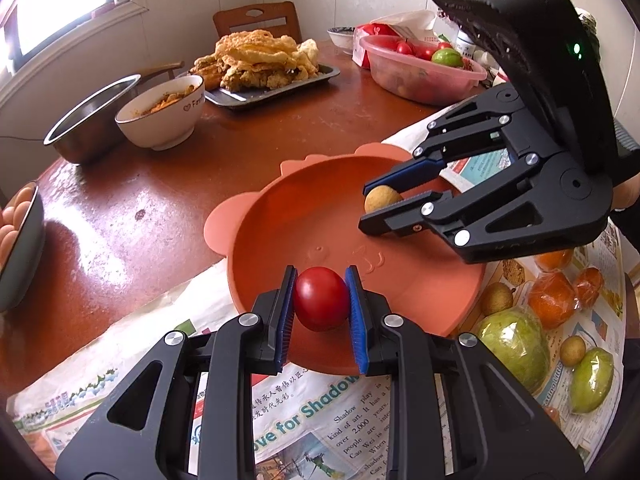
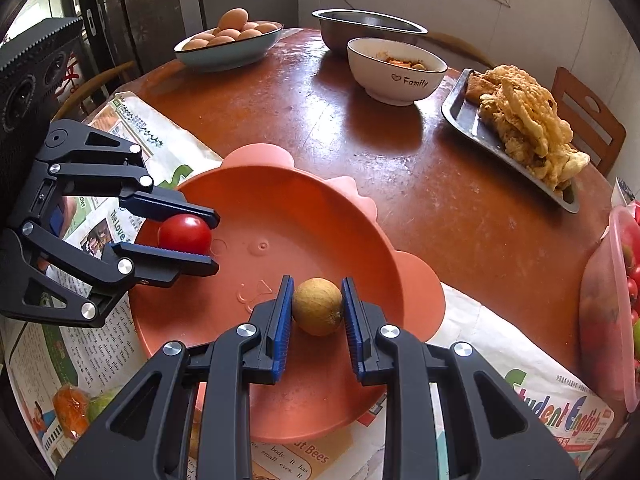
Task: Organize fruits
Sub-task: 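Carry both held fruits over the orange plate and open both tools, then move both open tools back over the wrapped fruits on the newspaper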
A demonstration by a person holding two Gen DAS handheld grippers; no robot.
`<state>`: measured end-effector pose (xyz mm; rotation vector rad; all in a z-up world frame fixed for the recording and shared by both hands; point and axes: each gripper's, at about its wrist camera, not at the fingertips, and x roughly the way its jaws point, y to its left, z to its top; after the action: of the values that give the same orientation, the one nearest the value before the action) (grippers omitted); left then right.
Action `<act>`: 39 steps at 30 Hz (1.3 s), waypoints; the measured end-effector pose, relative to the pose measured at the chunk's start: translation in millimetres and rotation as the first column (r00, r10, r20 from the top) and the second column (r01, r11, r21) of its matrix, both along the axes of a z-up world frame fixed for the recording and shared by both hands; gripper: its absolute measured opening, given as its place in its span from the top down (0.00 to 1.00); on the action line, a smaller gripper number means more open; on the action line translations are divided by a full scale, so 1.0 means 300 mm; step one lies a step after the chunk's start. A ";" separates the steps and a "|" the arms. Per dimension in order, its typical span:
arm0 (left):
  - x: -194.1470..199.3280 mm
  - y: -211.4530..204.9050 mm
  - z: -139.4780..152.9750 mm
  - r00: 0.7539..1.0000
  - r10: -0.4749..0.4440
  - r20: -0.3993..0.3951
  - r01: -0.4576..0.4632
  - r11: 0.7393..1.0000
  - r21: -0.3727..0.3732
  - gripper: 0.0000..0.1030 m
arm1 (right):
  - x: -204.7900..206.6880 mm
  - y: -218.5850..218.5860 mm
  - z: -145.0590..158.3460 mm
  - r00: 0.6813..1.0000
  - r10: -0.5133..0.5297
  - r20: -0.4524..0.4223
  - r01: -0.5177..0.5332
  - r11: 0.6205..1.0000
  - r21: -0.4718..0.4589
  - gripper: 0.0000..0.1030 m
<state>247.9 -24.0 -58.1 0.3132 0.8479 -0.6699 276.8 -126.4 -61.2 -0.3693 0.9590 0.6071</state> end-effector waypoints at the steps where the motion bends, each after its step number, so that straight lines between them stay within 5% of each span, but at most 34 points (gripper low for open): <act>1: 0.001 0.000 -0.004 1.000 -0.002 -0.006 0.002 1.000 0.002 0.84 | 0.001 0.001 -0.001 1.000 0.004 0.000 -0.004 1.000 -0.004 0.77; 8: 0.000 -0.009 -0.013 1.000 -0.016 -0.014 0.016 1.000 0.018 0.83 | 0.001 0.004 0.000 1.000 0.013 0.003 -0.013 1.000 -0.015 0.77; 11: -0.006 -0.018 -0.014 1.000 -0.024 -0.004 0.025 0.999 0.037 0.82 | 0.000 0.005 0.000 1.000 0.018 0.003 -0.018 1.000 -0.013 0.67; 15: -0.025 -0.034 -0.010 0.999 -0.046 0.021 0.045 0.998 0.039 0.55 | -0.019 0.027 0.000 0.999 0.046 0.026 -0.045 0.998 -0.034 0.46; 24: -0.042 0.008 0.066 0.995 0.001 0.096 -0.002 1.000 0.016 0.53 | -0.022 -0.019 0.085 0.996 0.003 0.091 -0.004 1.000 0.010 0.46; 35: -0.224 0.111 0.224 0.975 0.065 0.210 -0.054 0.997 -0.060 0.17 | -0.194 -0.167 0.317 0.960 -0.110 0.258 0.077 0.988 0.133 0.11; 39: -0.321 0.111 0.236 0.975 0.065 0.212 -0.049 0.996 -0.080 0.10 | -0.304 -0.223 0.351 0.948 -0.157 0.277 0.109 0.977 0.181 0.08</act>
<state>151.6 9.5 12.9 0.2866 0.6221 -0.6005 185.5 -193.2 44.2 -0.2358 0.6417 0.4874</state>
